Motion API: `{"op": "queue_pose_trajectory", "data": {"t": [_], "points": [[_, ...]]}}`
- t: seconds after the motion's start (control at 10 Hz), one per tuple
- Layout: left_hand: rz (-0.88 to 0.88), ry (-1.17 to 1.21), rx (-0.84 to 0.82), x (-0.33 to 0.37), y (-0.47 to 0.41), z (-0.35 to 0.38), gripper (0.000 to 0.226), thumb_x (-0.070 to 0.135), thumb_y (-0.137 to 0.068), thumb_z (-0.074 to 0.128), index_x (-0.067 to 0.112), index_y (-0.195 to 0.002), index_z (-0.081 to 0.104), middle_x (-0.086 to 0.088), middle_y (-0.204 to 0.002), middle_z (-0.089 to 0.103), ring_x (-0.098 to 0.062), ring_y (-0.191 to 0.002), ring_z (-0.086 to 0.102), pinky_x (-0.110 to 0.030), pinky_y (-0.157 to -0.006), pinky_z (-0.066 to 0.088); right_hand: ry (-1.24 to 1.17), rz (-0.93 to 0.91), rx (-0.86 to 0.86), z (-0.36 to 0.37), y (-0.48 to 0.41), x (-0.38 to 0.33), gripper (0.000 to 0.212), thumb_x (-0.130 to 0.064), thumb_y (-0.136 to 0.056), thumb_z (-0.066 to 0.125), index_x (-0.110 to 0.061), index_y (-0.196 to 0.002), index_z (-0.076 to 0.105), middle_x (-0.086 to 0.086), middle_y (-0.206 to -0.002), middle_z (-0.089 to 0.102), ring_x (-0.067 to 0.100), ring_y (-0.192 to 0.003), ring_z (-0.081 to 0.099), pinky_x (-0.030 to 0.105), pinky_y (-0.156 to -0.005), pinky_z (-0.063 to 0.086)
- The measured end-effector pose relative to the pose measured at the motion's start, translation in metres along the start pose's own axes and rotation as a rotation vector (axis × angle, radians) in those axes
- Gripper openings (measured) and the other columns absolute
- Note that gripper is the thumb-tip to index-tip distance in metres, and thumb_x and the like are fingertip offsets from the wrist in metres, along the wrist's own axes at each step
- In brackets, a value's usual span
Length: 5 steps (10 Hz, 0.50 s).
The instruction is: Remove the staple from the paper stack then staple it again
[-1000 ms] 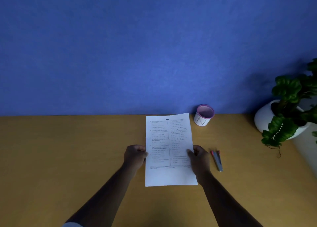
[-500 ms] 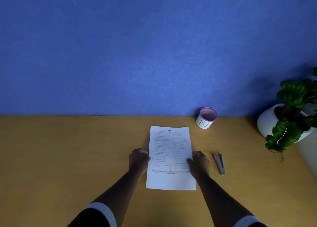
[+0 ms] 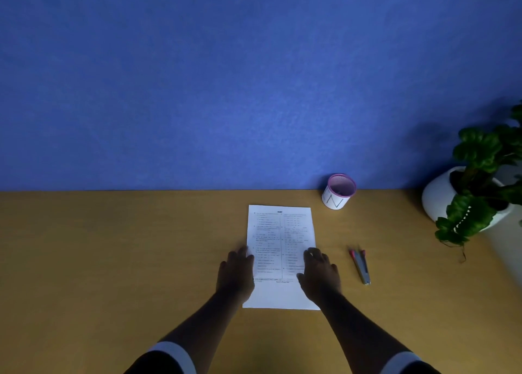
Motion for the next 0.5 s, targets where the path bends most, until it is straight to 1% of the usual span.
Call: {"op": "queue_pose_trajectory", "data": {"t": [0.1,0.3,0.4,0.5], "points": [[0.047,-0.099,-0.022,0.001,0.005,0.001,0.042,0.010,-0.103,0.056,0.018,-0.144,0.058,0.001,-0.173,0.037,-0.030,-0.145,0.046,-0.045,-0.114,0.047,0.038,-0.018,-0.028,0.002,0.002,0.001,0.057,-0.034,-0.097,0.071,-0.018,-0.147,0.049,-0.001,-0.156,0.052,0.021,-0.140,0.055,0.042,-0.113,0.051],[0.075,-0.107,-0.024,0.004,0.003,-0.014,0.046,0.013,-0.106,0.055,0.017,-0.152,0.055,-0.002,-0.176,0.039,-0.030,-0.153,0.044,-0.048,-0.122,0.043,0.056,-0.034,-0.081,-0.004,0.002,-0.002,0.061,-0.039,-0.097,0.069,-0.019,-0.149,0.044,-0.001,-0.159,0.049,0.023,-0.142,0.053,0.045,-0.116,0.047],[0.068,-0.150,-0.041,0.012,-0.001,-0.033,0.052,0.015,-0.108,0.058,0.015,-0.159,0.049,-0.008,-0.175,0.041,-0.031,-0.157,0.043,-0.049,-0.127,0.039,0.067,-0.023,-0.077,-0.024,0.001,-0.009,0.069,-0.042,-0.097,0.068,-0.019,-0.155,0.038,0.001,-0.161,0.047,0.024,-0.144,0.051,0.047,-0.117,0.044],[0.122,-0.121,0.076,0.027,-0.012,-0.076,0.060,0.029,-0.113,0.053,0.011,-0.168,0.036,-0.013,-0.183,0.026,-0.034,-0.167,0.030,-0.051,-0.133,0.029,0.016,-0.040,0.012,-0.057,-0.012,-0.023,0.070,-0.045,-0.098,0.067,-0.018,-0.156,0.038,0.003,-0.161,0.048,0.026,-0.145,0.051,0.048,-0.117,0.043]]}}
Point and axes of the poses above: each hand's wrist, its own y-axis away from the middle knuckle, its own z-axis out of the palm, x = y × z, the point moved 1 cm from there along -y, towards the middle knuckle
